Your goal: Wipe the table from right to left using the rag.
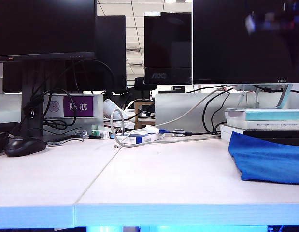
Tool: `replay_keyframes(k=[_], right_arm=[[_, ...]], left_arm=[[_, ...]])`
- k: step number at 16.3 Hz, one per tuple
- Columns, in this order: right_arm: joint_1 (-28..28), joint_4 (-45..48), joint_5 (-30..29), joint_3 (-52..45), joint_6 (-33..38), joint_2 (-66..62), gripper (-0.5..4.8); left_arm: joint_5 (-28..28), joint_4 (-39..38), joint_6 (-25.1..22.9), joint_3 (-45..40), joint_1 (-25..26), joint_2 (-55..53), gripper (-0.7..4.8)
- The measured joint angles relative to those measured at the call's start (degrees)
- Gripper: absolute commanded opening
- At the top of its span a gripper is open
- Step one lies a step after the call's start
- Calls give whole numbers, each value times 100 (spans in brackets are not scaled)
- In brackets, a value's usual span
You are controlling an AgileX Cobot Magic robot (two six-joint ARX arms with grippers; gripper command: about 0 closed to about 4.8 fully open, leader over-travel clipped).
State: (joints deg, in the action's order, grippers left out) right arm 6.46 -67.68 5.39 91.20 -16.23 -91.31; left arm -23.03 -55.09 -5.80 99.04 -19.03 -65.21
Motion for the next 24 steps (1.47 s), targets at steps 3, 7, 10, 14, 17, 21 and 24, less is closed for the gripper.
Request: replay_keyframes(k=[3,7,10,14,17,21,24], right_arm=[[-83,-214,238,0,-20,-835,208],[-319,118,199,-479,-68,-1228,208],[-697,890,24,-1241,-61,-1235,208],[-896,1773,-481,-1735,-31,-1233,306],[-881,2271,-483,-1928,46,-1237,176],[-879,2330,-129,-1888,109,-1403,-5],[-879,2063,-129,-1943,387,-1150,-5]], left_arm=[[2,2,0,0,2,2,-5],[2,48,0,0,7,2,-6],[4,92,0,0,7,2,-5],[2,103,0,0,7,0,-5],[2,111,0,0,7,2,-6],[2,125,0,0,7,2,-5],[2,125,0,0,7,2,-5]])
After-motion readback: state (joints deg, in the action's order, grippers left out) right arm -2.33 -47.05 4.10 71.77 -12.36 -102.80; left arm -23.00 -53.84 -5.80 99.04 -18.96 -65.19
